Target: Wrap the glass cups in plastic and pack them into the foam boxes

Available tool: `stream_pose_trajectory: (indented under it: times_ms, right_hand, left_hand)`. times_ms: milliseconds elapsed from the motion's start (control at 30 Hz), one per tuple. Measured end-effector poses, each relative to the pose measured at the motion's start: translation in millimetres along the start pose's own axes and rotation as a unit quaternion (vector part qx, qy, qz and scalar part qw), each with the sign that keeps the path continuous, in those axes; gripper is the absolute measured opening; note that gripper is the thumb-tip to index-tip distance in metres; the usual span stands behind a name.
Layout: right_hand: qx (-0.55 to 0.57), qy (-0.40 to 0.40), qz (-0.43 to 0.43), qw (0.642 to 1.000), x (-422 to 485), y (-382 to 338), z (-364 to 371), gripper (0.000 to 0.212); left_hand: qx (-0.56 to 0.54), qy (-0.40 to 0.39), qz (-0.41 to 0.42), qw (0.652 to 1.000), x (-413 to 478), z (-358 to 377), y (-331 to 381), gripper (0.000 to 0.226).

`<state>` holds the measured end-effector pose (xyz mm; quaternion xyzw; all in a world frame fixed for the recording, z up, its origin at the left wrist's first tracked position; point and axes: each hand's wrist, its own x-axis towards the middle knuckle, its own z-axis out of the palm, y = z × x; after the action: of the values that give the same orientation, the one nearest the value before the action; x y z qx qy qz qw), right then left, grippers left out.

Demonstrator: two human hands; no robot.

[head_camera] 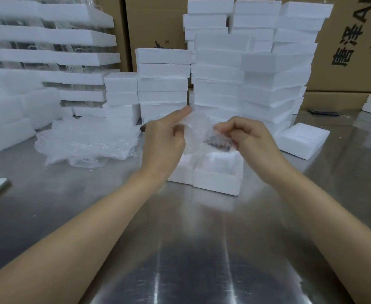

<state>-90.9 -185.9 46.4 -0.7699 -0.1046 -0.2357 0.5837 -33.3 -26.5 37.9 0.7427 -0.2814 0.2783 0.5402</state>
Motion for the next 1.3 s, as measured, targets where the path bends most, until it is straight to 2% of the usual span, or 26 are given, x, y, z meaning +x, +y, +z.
stream_pose_trajectory:
  times_ms: [33,100,167,233,300,367,433,567,633,700,767,833,933,1000,1067,1167,1233,1300]
  right_hand:
    - [0.039,0.012,0.012,0.999,2,-2,-4,0.031]
    - [0.079,-0.017,0.038,0.996,2,-5,-5,0.019]
    - [-0.019,-0.063,0.017,0.998,-2,-4,-1,0.028]
    - [-0.124,-0.069,-0.036,0.989,-5,-1,6,0.042]
    - [-0.121,-0.046,-0.050,0.990,-6,4,8,0.036]
    - [-0.078,-0.009,-0.022,0.997,-6,7,9,0.026]
    - [-0.044,0.024,0.016,0.999,-5,10,9,0.028]
    - [-0.025,0.005,0.054,0.998,-6,16,12,0.029]
    - [-0.033,-0.019,0.063,0.997,-7,15,13,0.027]
    - [-0.059,-0.028,0.042,0.997,-10,13,14,0.040]
    - [-0.146,-0.009,-0.005,0.989,-12,12,13,0.046]
    - [-0.212,0.005,-0.033,0.977,-13,13,14,0.040]
    - [-0.199,0.022,-0.057,0.978,-14,16,15,0.028]
    - [-0.162,0.047,-0.067,0.983,-15,18,16,0.036]
    - [-0.146,0.071,-0.064,0.985,-15,20,17,0.048]
    - [-0.163,0.084,-0.038,0.982,-13,22,17,0.050]
    - [-0.143,0.089,-0.014,0.986,-11,21,16,0.045]
    - [-0.085,0.109,0.012,0.990,-9,18,15,0.036]
  left_hand:
    - [0.039,-0.010,0.061,0.997,-1,-1,2,0.053]
    - [0.117,-0.013,0.169,0.978,-2,-1,7,0.056]
    - [0.168,-0.003,0.216,0.962,-5,0,12,0.057]
    - [0.175,0.012,0.226,0.958,-9,3,15,0.060]
    - [0.080,0.001,0.155,0.985,-11,5,18,0.070]
    - [-0.016,-0.038,0.057,0.998,-11,7,21,0.082]
    - [0.007,-0.076,0.014,0.997,-9,10,19,0.083]
    - [0.068,-0.157,0.023,0.985,-11,18,7,0.055]
    - [0.071,-0.146,0.011,0.987,-11,17,7,0.052]
    - [0.086,-0.139,0.013,0.987,-10,16,8,0.050]
    - [0.122,-0.144,0.024,0.982,-9,17,6,0.048]
    - [0.160,-0.152,0.027,0.975,-11,17,5,0.048]
    - [0.233,-0.118,0.062,0.963,-16,21,5,0.046]
    - [0.250,-0.094,0.098,0.959,-21,22,9,0.045]
    - [0.234,-0.090,0.122,0.960,-24,24,12,0.044]
    - [0.186,-0.096,0.106,0.972,-24,25,9,0.047]
    - [0.117,-0.097,0.052,0.987,-23,27,5,0.055]
    - [0.029,-0.132,-0.026,0.990,-23,29,6,0.061]
